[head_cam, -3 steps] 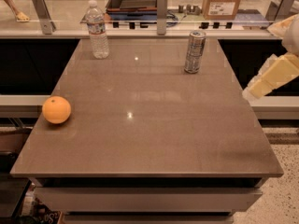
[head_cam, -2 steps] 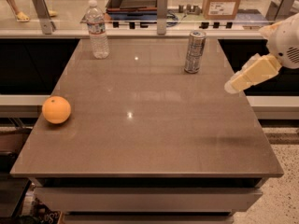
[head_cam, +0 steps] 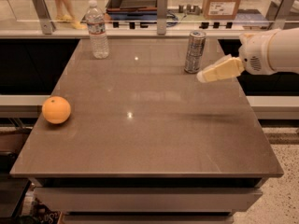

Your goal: Move redbull can near orange

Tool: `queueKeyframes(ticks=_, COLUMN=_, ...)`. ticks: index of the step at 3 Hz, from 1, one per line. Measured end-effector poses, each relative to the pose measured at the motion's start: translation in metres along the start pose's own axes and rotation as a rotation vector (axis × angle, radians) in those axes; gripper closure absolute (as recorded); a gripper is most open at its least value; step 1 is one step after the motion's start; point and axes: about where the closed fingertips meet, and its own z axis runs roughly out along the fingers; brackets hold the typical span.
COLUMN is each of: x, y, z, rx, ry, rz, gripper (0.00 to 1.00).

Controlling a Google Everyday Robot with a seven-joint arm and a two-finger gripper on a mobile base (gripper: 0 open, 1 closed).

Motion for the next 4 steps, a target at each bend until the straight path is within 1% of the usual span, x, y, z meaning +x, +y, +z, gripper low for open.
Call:
queueKeyframes(ticks=1, x=-0.008, y=-0.013, z=0.019, rx=0.052, ry=-0.095, rz=0.036, gripper=0.0)
queueKeyframes(ticks=2, x=-0.013, y=-0.029, z=0.032, rx=0.072, ry=-0.155, rz=0.056, gripper=0.0)
queueKeyframes(ticks=3, x=-0.014, y=-0.029, z=0.034, rx=0.07, ry=-0.157, rz=0.056, gripper=0.0)
queueKeyframes(ticks=4, x=-0.006, y=-0.031, z=0.046, rx=0.07, ry=-0.149, rz=0.089, gripper=0.0)
